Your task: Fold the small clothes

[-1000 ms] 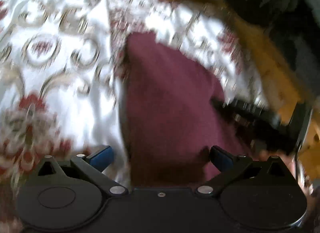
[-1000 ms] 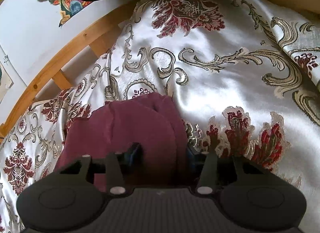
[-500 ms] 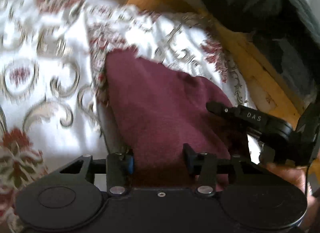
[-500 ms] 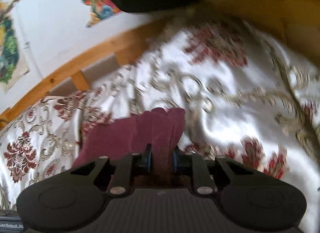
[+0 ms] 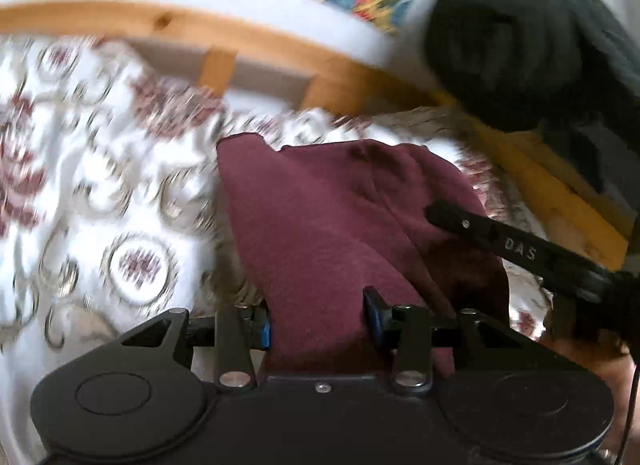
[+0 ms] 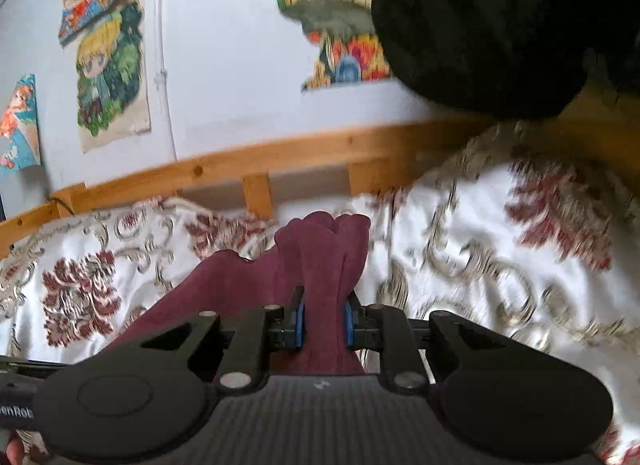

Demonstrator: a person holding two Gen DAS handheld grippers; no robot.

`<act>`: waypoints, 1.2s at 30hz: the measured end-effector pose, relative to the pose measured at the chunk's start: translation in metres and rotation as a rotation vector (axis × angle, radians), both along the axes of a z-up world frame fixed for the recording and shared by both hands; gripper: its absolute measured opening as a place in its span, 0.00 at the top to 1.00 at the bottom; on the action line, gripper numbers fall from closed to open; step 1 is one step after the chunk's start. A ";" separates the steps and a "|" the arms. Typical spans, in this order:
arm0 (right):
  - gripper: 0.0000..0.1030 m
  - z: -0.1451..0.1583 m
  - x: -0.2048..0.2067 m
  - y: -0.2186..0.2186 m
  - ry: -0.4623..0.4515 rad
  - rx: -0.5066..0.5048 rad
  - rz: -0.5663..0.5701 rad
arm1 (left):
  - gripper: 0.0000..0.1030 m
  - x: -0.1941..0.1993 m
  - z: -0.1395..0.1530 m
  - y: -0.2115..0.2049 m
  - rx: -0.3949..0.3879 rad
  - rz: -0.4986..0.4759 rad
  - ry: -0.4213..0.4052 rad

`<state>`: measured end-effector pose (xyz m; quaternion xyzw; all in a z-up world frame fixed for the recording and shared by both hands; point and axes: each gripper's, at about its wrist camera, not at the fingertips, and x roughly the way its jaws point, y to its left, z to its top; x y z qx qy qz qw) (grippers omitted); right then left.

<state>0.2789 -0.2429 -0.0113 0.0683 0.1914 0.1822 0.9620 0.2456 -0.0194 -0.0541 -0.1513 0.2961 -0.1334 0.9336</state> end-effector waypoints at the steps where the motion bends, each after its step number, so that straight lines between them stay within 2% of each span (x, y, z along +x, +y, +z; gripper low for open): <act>1: 0.80 -0.007 0.003 0.001 0.021 -0.008 0.000 | 0.57 0.004 -0.004 -0.001 -0.002 0.003 0.022; 4: 0.78 -0.023 0.008 -0.003 0.069 -0.030 -0.024 | 0.55 0.008 -0.013 0.000 -0.006 0.010 0.064; 7: 0.71 -0.029 0.008 -0.009 0.104 -0.026 -0.061 | 0.49 0.010 -0.017 0.004 -0.031 0.024 0.087; 10: 0.57 -0.032 0.001 -0.011 0.107 -0.045 -0.086 | 0.37 0.009 -0.018 0.009 -0.033 0.054 0.112; 11: 0.50 -0.031 -0.001 -0.013 0.111 -0.043 -0.089 | 0.34 0.009 -0.017 0.010 -0.030 0.064 0.120; 12: 0.41 -0.031 -0.004 -0.014 0.118 -0.037 -0.095 | 0.26 0.008 -0.017 0.010 -0.027 0.077 0.129; 16: 0.26 -0.025 -0.026 -0.019 0.145 -0.006 -0.116 | 0.07 -0.004 -0.009 0.017 -0.026 0.116 0.143; 18: 0.13 -0.018 -0.040 -0.021 0.145 -0.004 -0.126 | 0.03 -0.017 -0.002 0.022 -0.019 0.129 0.135; 23: 0.01 0.006 -0.086 -0.029 0.125 0.032 -0.152 | 0.01 -0.059 0.024 0.025 0.078 0.133 0.069; 29: 0.00 0.028 -0.149 -0.037 0.121 0.082 -0.182 | 0.01 -0.120 0.049 0.024 0.202 0.139 -0.004; 36: 0.00 0.041 -0.218 -0.034 0.069 0.023 -0.164 | 0.01 -0.182 0.064 0.028 0.274 0.172 -0.036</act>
